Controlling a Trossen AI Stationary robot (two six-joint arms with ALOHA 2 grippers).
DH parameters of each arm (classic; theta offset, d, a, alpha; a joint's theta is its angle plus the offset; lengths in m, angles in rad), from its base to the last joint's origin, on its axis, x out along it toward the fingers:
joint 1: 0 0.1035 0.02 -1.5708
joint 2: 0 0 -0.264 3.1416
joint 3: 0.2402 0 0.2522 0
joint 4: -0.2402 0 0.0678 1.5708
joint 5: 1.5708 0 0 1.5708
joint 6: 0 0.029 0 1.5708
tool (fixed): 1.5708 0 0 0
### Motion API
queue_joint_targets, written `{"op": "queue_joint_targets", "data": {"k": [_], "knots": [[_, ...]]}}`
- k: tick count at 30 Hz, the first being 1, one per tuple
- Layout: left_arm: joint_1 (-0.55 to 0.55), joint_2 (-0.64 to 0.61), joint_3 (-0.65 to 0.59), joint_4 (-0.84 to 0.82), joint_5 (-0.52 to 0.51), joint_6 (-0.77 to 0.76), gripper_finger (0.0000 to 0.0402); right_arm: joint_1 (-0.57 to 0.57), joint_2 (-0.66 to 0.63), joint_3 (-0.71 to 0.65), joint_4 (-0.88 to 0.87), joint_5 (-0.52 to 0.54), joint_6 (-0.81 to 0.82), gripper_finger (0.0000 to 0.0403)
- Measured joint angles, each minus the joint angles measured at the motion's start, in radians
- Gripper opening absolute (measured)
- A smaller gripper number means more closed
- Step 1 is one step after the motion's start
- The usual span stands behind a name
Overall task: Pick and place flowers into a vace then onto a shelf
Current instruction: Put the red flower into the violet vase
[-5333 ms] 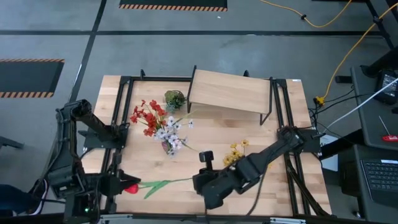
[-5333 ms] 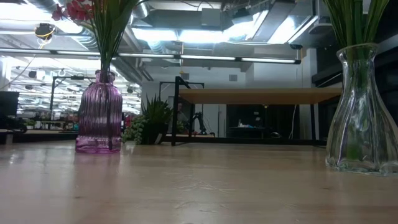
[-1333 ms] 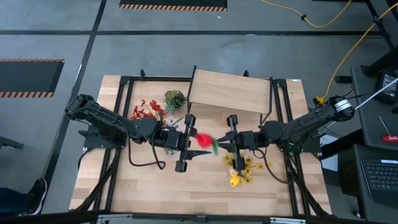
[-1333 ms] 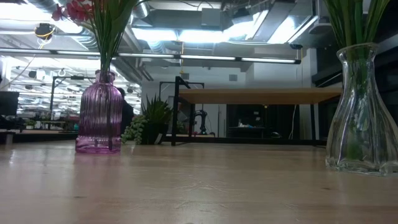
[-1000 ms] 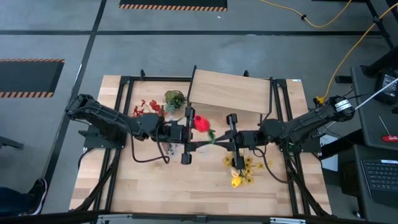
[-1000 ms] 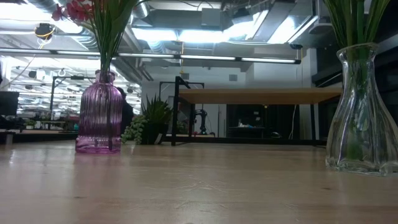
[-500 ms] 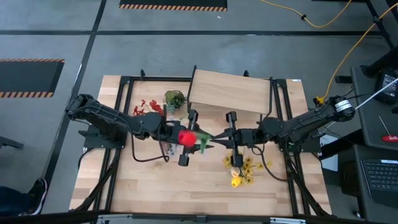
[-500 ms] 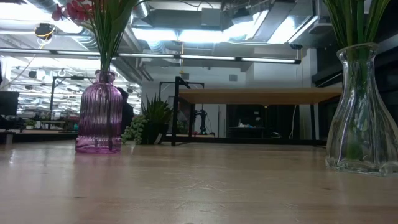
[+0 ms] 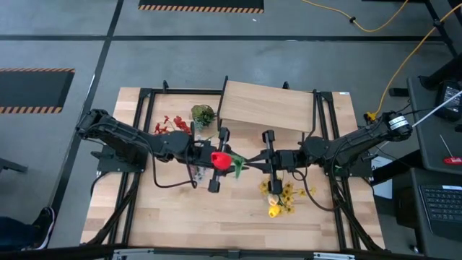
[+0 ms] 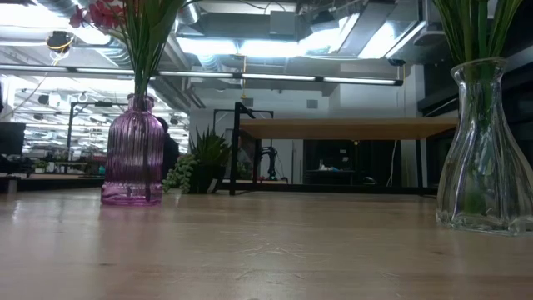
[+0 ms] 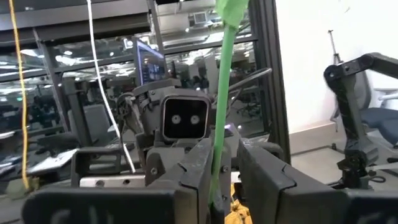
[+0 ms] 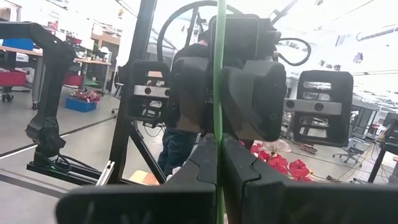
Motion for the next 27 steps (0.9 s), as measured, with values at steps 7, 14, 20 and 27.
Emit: {"op": "queue_joint_targets", "data": {"k": [7,14,20,27], "knots": [[0.0,0.0,0.0,-0.009,-0.035,0.004,0.0061,0.0,0.0,0.0,0.002,0.001,0.0,0.0],[-0.001,0.0,0.0,-0.01,-0.037,0.024,0.0058,0.0,0.0,0.0,-0.001,0.001,0.0,0.0],[0.0,0.0,0.0,-0.036,-0.086,0.049,0.0026,0.0,-0.001,0.0,-0.009,0.003,0.003,0.0],[-0.001,0.0,0.0,-0.045,-0.08,0.076,0.0006,0.002,-0.002,0.0,-0.023,0.001,0.014,0.0005]]}}
